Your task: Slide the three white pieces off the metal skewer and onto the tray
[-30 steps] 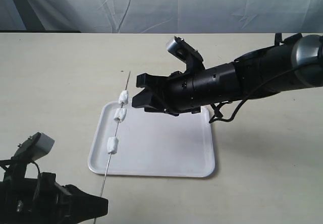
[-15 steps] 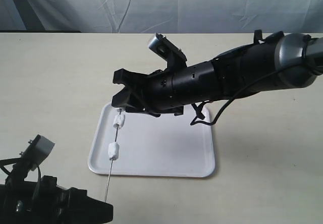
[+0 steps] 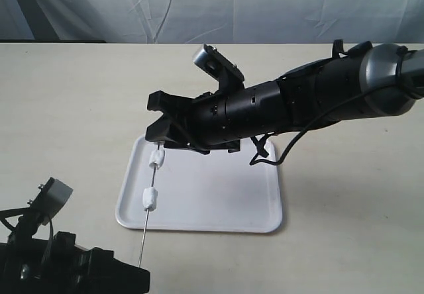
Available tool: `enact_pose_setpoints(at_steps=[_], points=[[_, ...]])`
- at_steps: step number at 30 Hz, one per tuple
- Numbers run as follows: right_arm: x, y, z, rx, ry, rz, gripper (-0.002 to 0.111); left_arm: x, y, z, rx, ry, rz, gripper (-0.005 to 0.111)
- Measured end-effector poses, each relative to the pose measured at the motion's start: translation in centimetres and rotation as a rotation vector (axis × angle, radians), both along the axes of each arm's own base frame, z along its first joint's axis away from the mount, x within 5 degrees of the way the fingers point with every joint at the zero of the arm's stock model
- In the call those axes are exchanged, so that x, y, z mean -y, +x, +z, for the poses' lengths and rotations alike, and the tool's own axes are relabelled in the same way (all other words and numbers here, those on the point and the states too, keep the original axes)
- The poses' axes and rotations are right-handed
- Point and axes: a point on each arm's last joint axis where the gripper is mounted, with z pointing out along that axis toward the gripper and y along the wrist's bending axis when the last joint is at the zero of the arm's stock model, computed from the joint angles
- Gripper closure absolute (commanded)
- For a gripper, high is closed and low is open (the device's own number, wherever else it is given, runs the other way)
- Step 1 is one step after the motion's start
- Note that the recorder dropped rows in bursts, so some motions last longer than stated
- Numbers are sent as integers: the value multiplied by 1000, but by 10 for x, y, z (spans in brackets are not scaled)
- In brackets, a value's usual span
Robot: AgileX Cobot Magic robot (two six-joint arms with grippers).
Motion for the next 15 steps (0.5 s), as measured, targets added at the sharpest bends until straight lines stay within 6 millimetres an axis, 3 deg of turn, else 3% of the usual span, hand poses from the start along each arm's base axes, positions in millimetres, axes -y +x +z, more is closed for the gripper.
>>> enact_pose_setpoints(at_steps=[15], points=[[-1, -2, 0, -2, 5, 9, 79, 2, -2, 2, 9, -25, -35, 107]])
